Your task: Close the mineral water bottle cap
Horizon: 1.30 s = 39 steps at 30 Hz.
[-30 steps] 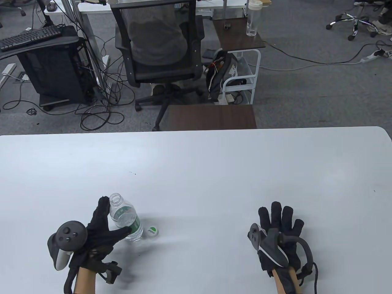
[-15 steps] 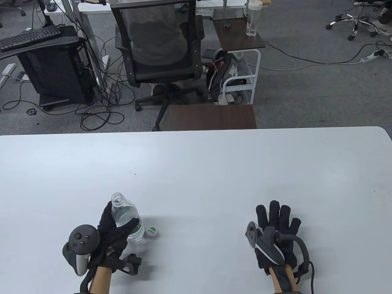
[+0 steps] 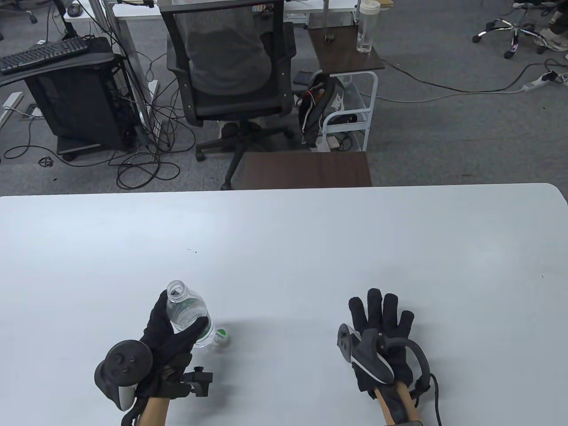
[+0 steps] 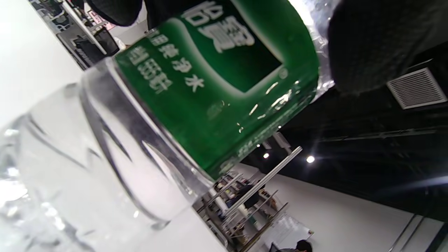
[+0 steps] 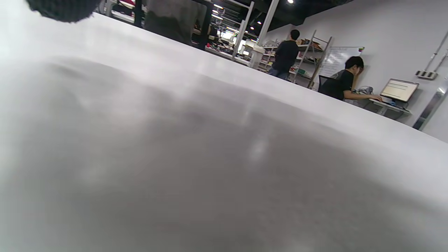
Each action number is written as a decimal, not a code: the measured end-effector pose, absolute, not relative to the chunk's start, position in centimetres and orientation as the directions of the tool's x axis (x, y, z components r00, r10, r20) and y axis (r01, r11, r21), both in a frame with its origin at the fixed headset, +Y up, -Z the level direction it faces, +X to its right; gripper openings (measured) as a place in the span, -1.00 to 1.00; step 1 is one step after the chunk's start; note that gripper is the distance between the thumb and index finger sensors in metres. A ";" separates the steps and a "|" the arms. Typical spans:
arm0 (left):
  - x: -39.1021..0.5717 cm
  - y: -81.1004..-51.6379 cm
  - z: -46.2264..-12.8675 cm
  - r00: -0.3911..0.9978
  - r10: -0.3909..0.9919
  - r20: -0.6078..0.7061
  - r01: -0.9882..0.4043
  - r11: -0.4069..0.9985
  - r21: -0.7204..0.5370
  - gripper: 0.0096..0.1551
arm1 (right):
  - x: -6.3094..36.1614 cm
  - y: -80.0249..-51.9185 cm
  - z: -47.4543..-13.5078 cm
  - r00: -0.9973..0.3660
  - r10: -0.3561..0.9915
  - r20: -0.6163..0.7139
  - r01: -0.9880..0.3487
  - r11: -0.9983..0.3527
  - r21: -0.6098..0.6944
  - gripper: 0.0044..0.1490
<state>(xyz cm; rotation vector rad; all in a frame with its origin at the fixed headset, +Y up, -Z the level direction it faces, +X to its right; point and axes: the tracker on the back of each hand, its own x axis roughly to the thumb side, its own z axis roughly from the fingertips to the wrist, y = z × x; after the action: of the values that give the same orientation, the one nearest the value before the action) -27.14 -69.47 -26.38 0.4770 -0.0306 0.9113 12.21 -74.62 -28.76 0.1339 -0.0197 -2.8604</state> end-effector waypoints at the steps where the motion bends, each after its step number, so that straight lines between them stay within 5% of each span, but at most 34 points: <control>1: -26.7 -68.9 -26.1 0.615 0.744 0.262 -0.773 0.501 0.390 0.08 | 11.8 -74.4 -28.7 -0.964 -0.255 -0.079 0.255 -0.967 0.011 0.18; 12: -19.0 -68.0 -26.1 0.533 0.742 0.407 -0.836 0.537 0.113 0.09 | 8.9 -73.2 -27.9 -0.998 0.019 0.059 -0.016 -0.998 0.060 0.34; 18: -14.6 -67.9 -26.6 0.523 0.726 0.446 -0.818 0.575 0.024 0.09 | 9.3 -72.0 -27.0 -0.892 0.413 0.186 -0.402 -0.911 0.096 0.45; 23: -12.1 -68.7 -26.1 0.541 0.689 0.483 -0.774 0.633 -0.036 0.09 | 9.4 -70.8 -26.0 -0.667 0.702 0.251 -0.693 -0.707 0.137 0.52; 31: -12.0 -69.2 -26.2 0.477 0.736 0.481 -0.805 0.585 -0.097 0.07 | 9.1 -70.7 -25.4 -0.494 0.834 0.245 -0.827 -0.538 0.164 0.44; 35: -12.1 -69.0 -26.2 0.487 0.721 0.494 -0.788 0.606 -0.107 0.06 | 9.3 -70.6 -25.3 -0.521 0.812 0.261 -0.819 -0.562 0.115 0.35; 39: -13.5 -68.6 -26.5 0.573 0.614 0.542 -0.756 0.652 0.059 0.02 | 10.3 -70.7 -25.5 -0.547 0.801 0.242 -0.822 -0.569 0.028 0.32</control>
<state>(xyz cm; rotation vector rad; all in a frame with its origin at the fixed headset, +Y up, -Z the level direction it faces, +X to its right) -13.46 -68.62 -26.51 0.3000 -0.5128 0.8172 10.35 -70.70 -25.52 -0.5304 0.2041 -4.0623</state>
